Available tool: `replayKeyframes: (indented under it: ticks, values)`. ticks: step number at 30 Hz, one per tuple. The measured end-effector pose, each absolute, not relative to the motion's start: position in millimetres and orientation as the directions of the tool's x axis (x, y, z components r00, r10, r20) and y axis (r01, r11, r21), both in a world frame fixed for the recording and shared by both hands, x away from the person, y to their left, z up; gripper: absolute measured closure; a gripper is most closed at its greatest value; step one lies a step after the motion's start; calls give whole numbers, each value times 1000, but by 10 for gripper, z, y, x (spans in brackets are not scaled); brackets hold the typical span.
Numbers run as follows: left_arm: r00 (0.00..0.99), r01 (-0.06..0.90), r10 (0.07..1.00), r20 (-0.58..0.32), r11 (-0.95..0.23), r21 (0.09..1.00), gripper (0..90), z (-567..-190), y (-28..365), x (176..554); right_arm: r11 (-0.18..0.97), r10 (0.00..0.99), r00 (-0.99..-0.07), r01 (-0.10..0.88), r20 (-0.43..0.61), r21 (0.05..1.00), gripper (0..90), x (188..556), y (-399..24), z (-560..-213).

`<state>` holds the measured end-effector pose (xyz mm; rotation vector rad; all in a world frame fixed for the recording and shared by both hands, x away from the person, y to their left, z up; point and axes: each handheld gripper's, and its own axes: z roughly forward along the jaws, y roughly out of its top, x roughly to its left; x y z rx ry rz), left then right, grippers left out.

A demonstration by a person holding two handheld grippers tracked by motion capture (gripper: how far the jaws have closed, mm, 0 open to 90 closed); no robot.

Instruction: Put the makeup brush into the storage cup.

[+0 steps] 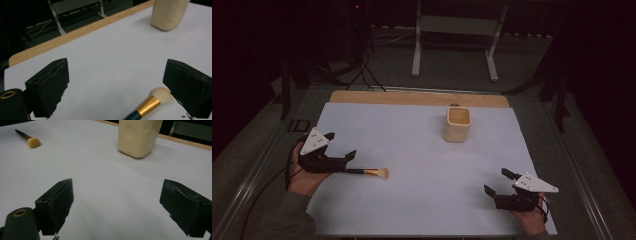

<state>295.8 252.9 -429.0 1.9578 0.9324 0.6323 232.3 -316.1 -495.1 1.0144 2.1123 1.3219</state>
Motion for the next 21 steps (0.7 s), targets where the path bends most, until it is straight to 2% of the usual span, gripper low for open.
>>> replayKeyframes:
  ticks: [21]
  values:
    - [702,397,701,124,-531,748,107,-4327,2428,3002,273,775,-632,349,10,897,117,2321,-3159,-4952]
